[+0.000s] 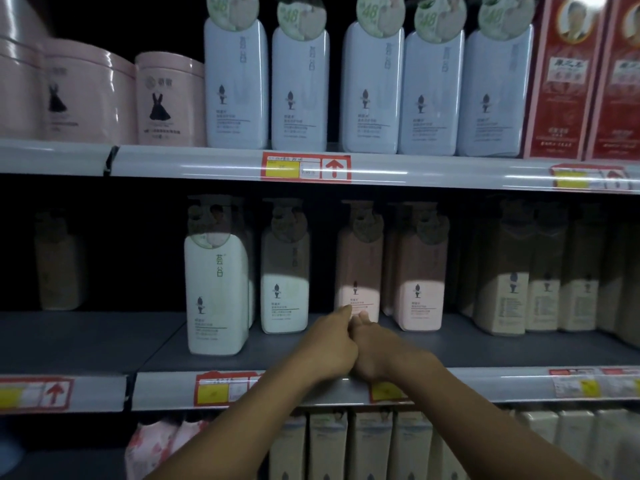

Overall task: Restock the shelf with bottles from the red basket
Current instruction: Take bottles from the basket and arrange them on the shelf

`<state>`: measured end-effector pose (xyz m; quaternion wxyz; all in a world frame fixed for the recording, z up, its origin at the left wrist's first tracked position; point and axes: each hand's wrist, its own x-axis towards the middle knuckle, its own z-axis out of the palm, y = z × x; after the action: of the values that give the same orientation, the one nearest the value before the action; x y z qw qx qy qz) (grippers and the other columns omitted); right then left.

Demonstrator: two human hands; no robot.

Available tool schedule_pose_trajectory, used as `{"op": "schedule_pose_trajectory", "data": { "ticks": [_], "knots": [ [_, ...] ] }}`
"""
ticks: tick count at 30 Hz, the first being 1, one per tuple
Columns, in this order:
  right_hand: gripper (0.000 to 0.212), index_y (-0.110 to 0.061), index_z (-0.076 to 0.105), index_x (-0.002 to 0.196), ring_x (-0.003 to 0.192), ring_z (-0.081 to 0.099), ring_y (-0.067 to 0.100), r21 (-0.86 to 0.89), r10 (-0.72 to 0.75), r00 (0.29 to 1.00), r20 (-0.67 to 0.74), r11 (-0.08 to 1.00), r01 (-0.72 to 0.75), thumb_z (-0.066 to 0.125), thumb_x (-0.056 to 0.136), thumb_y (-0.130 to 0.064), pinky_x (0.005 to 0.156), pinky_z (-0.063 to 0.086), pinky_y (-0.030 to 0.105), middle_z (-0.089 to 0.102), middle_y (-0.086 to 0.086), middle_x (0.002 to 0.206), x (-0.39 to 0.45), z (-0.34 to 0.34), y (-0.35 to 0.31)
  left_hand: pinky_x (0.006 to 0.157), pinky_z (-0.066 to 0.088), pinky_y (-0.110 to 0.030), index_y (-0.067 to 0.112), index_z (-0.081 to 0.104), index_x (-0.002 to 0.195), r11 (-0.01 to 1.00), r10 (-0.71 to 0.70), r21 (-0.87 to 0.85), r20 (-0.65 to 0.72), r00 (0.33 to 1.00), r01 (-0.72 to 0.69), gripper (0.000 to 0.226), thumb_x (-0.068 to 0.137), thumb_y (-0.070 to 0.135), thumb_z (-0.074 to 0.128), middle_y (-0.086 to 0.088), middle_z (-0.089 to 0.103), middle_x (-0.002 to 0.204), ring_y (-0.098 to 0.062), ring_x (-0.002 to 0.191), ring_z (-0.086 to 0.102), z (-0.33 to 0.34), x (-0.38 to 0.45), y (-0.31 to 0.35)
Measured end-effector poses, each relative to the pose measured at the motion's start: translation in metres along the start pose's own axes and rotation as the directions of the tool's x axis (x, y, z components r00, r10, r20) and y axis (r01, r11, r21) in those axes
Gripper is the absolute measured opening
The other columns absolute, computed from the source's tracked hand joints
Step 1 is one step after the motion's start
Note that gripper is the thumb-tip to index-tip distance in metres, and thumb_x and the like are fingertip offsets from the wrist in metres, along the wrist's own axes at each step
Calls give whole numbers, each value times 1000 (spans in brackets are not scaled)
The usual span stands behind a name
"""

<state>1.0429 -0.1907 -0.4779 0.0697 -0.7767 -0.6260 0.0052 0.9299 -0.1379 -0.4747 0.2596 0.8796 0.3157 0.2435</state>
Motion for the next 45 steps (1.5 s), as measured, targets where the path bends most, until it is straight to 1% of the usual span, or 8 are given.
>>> {"op": "schedule_pose_trajectory", "data": {
  "ticks": [4, 10, 14, 25, 31, 37, 42, 45],
  "knots": [
    [71, -11, 9, 164, 158, 9, 36, 60, 27, 1000, -6, 998, -27, 43, 104, -30, 126, 22, 42, 6, 22, 170, 4, 3, 0, 119, 30, -27, 17, 29, 159, 999, -44, -24, 68, 997, 46, 64, 97, 14, 45, -7, 36, 163, -23, 147, 38, -5, 8, 0],
    [69, -4, 5, 163, 159, 8, 29, 127, 43, 998, -52, 991, -36, 38, 104, -22, 125, 19, 35, 11, 17, 171, 4, 7, 4, 114, 33, -27, 17, 46, 150, 994, -70, -71, 180, 981, 84, 54, 96, 12, 42, -5, 48, 155, -21, 140, 46, -5, 23, 4],
    [64, -3, 12, 163, 152, 28, 32, 148, 62, 998, -17, 987, -59, 35, 105, -19, 121, 28, 36, 23, 18, 167, 9, 5, 3, 118, 28, -29, 11, 40, 153, 991, -101, -76, 147, 984, 113, 55, 98, 8, 40, -8, 42, 159, -23, 145, 41, -5, 28, 0],
    [66, -12, 12, 163, 156, 22, 29, 255, 102, 994, 39, 961, -108, 38, 104, -25, 126, 22, 41, 19, 12, 170, 7, -6, 6, 123, 24, -29, 13, 31, 158, 986, -121, -99, 119, 986, 133, 58, 102, 13, 43, -7, 34, 164, -22, 149, 35, -3, 28, 1],
    [58, -9, 24, 159, 149, 32, 35, 173, 116, 982, -149, 981, -89, 40, 104, -19, 123, 23, 46, 35, 17, 162, -22, -15, -11, 119, 35, -37, 17, 32, 158, 996, -42, -74, -2, 999, 41, 61, 100, 23, 50, -8, 41, 160, -25, 143, 44, -15, 4, 16],
    [46, -7, 41, 148, 145, 42, 33, 258, 112, 907, -407, 966, -3, 26, 112, -31, 122, 24, 46, 43, 16, 158, -68, -27, -40, 102, 36, -23, 20, 43, 152, 988, 3, -155, -80, 997, -15, 50, 102, 25, 43, -8, 53, 151, -24, 135, 51, -31, -47, 29],
    [36, -9, 55, 127, 116, 60, 42, 420, 129, 872, -472, 903, 93, 34, 111, -33, 91, 48, 44, 66, 24, 124, -123, -2, -72, 86, 37, -11, 25, 43, 153, 968, 33, -236, -194, 980, -80, 48, 105, 25, 40, -6, 54, 149, -6, 117, 49, -24, -110, 19],
    [45, -4, 51, 142, 128, 56, 36, 468, 103, 878, -467, 872, 147, 34, 111, -34, 89, 39, 26, 61, 20, 139, -157, 32, -90, 113, 40, -34, 25, 32, 158, 969, -35, -244, -229, 973, -23, 54, 105, 27, 40, -8, 46, 157, -21, 137, 48, -7, -156, -2]
  ]
}}
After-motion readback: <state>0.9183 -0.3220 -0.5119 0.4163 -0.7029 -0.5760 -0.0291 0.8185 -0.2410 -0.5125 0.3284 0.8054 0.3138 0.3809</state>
